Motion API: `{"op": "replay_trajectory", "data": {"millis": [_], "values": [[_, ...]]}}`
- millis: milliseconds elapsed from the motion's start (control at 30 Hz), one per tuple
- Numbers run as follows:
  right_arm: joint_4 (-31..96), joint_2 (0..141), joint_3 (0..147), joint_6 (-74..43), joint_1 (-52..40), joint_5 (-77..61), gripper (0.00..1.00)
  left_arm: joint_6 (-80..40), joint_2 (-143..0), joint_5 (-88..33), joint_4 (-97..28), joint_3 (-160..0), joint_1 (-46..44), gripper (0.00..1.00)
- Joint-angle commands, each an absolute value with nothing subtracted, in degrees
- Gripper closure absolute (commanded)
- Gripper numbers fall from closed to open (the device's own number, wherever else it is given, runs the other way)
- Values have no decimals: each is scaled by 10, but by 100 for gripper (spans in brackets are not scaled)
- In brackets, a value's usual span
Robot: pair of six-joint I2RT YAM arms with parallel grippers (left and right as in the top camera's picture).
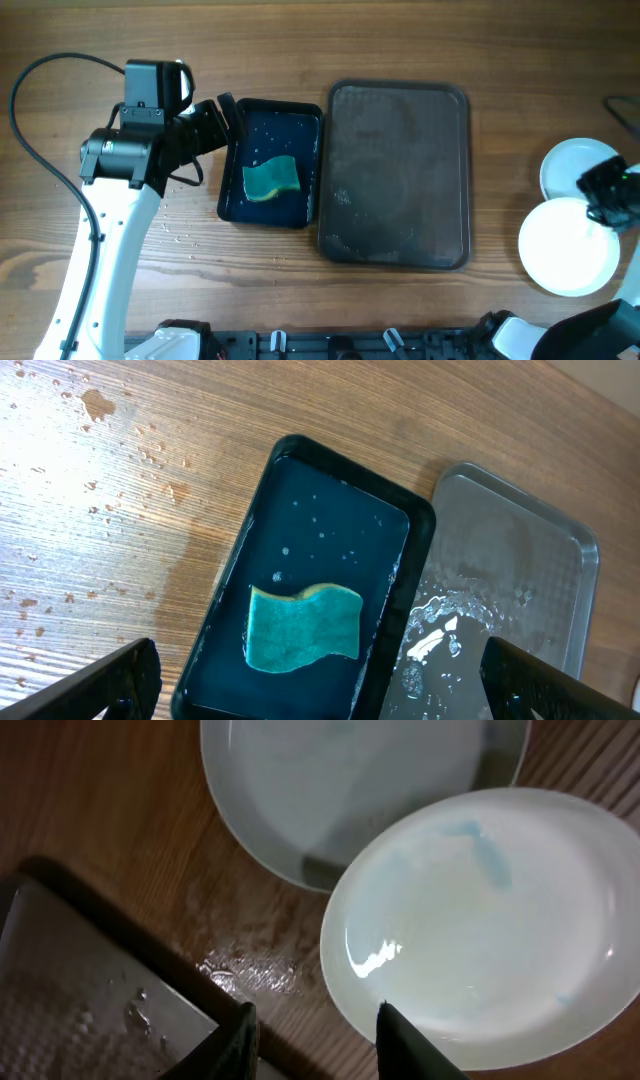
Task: Clean dirty plates on tray and stack at the side
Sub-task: 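Carry the plate right and lower it onto the plate stack, then open the right gripper and withdraw it from the stack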
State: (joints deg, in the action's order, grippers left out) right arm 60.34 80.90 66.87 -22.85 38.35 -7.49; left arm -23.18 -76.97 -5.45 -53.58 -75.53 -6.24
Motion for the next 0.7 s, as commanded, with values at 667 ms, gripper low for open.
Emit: {"op": "replay_trajectory", "data": {"millis": [667], "values": [[336,966,521,-365,375,27,96,-229,-766,-59,-535,-763,-58,0]]}}
